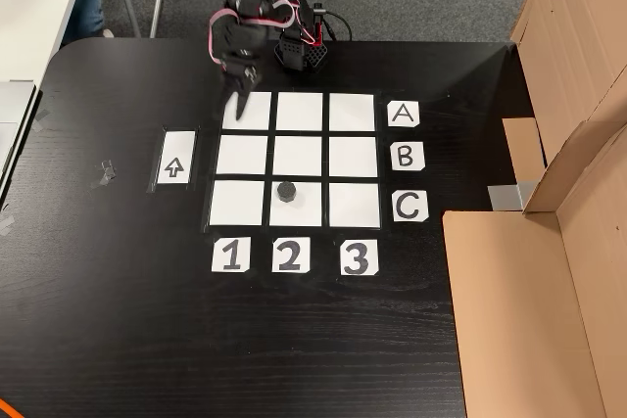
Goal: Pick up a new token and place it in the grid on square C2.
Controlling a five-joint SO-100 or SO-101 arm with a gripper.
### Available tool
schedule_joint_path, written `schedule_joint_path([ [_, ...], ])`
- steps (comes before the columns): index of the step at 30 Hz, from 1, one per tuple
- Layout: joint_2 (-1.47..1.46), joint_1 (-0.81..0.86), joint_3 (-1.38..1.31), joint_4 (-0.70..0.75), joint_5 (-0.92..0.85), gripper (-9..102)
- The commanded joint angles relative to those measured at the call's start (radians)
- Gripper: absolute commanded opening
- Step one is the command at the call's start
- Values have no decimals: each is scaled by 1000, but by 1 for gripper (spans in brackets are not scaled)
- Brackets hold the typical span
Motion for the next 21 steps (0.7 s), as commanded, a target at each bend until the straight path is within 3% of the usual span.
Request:
schedule_joint_path([
  [1,144,77,35,-8,-43,53],
  [7,307,232,120,-29,-98,53],
  [21,744,653,618,-321,-143,52],
])
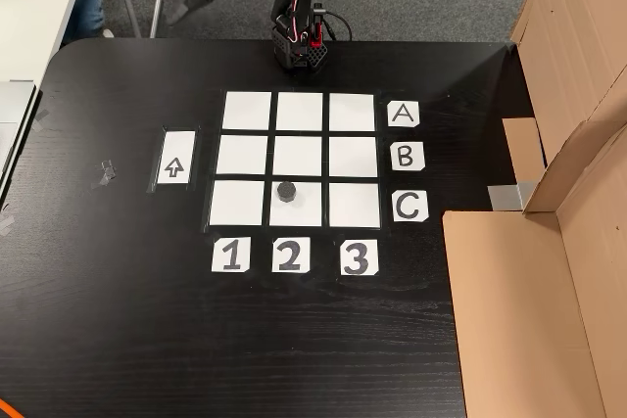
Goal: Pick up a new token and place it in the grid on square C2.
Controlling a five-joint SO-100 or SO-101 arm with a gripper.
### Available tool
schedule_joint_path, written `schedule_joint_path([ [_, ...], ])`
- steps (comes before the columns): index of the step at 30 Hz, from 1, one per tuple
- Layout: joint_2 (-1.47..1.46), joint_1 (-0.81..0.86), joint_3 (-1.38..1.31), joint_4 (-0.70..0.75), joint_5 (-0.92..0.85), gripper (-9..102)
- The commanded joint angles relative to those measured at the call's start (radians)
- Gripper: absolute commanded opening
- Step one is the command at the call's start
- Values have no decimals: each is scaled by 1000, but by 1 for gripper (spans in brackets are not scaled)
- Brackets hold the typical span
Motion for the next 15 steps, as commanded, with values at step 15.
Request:
schedule_joint_path([
  [15,518,285,583,-121,-8,23],
])
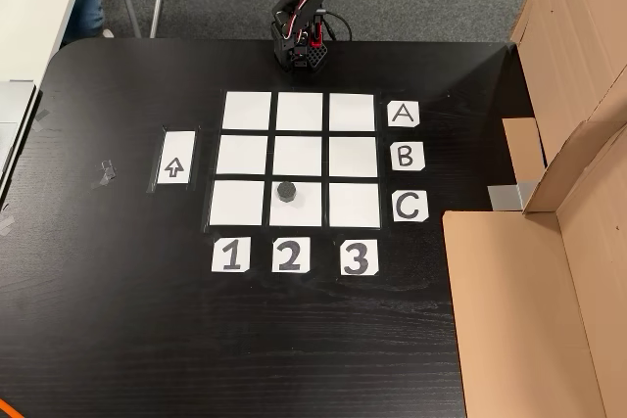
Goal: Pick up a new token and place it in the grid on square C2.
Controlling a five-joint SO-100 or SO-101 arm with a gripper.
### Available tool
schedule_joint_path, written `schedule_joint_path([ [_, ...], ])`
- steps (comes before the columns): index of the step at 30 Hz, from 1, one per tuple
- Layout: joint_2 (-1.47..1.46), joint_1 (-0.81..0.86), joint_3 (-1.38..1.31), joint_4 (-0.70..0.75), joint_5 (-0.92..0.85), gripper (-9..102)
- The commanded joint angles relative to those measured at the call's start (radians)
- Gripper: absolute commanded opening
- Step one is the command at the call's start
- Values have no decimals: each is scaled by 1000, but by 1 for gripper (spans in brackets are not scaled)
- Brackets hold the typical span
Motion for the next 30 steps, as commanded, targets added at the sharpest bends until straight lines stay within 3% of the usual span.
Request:
schedule_joint_path([
  [1,130,43,146,-31,-8,23],
  [15,568,91,578,34,-14,-1],
  [30,859,123,948,12,-43,-1],
])
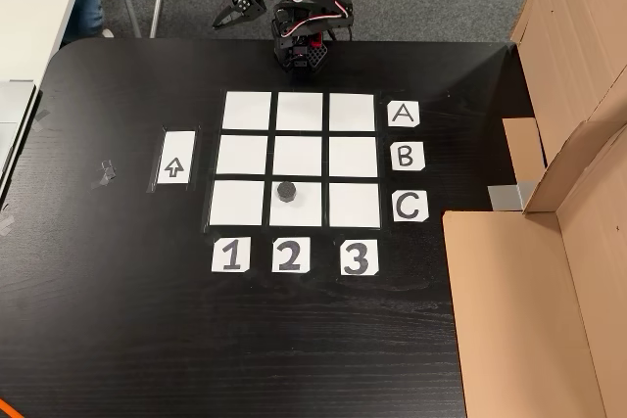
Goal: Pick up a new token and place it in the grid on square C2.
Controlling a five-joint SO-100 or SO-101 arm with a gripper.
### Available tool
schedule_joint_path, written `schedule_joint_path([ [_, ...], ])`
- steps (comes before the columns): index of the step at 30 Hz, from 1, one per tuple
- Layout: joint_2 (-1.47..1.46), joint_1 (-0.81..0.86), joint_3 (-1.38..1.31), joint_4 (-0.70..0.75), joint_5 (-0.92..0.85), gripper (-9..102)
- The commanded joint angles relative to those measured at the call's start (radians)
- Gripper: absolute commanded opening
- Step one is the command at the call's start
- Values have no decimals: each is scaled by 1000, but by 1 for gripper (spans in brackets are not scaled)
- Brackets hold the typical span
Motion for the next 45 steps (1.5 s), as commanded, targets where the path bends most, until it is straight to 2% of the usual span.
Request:
schedule_joint_path([
  [1,20,8,52,-54,-9,-1],
  [9,20,3,210,-298,-9,-1],
  [13,20,2,272,-365,-9,-1],
  [22,18,-2,362,-411,-11,-1],
  [45,17,2,370,-416,3,0],
])
